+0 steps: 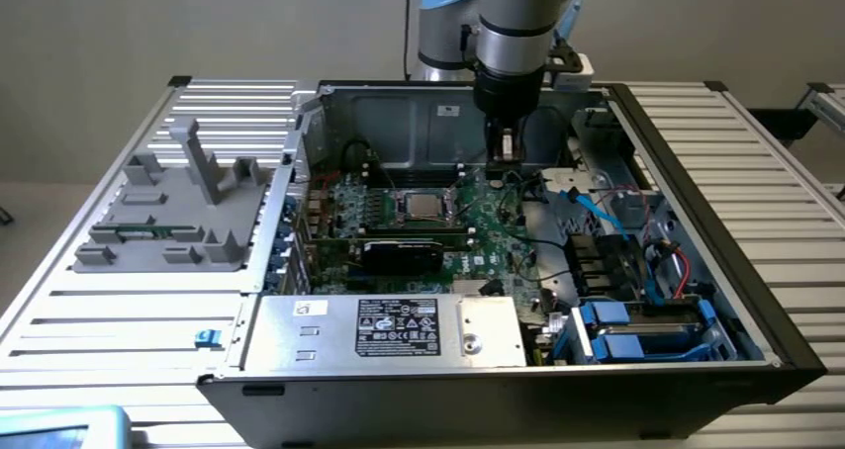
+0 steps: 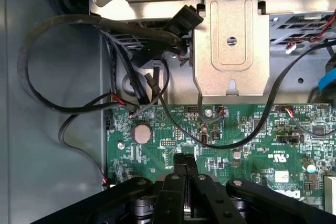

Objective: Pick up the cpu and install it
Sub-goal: 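Close the cpu cover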

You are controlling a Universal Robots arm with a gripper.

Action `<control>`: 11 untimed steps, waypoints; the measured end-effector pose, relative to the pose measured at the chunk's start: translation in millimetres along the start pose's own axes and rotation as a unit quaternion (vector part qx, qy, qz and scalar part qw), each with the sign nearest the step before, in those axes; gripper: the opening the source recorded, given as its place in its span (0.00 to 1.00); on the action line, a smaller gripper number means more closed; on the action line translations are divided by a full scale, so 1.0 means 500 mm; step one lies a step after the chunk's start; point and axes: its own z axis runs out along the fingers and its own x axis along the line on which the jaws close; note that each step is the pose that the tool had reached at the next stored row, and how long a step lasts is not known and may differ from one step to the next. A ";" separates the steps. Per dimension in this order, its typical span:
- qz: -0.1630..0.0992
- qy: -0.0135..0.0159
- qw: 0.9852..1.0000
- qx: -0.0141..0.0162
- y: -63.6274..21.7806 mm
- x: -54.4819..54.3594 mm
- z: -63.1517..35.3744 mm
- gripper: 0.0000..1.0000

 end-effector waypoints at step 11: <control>0.007 -0.003 0.996 0.091 -0.008 0.000 -0.001 0.11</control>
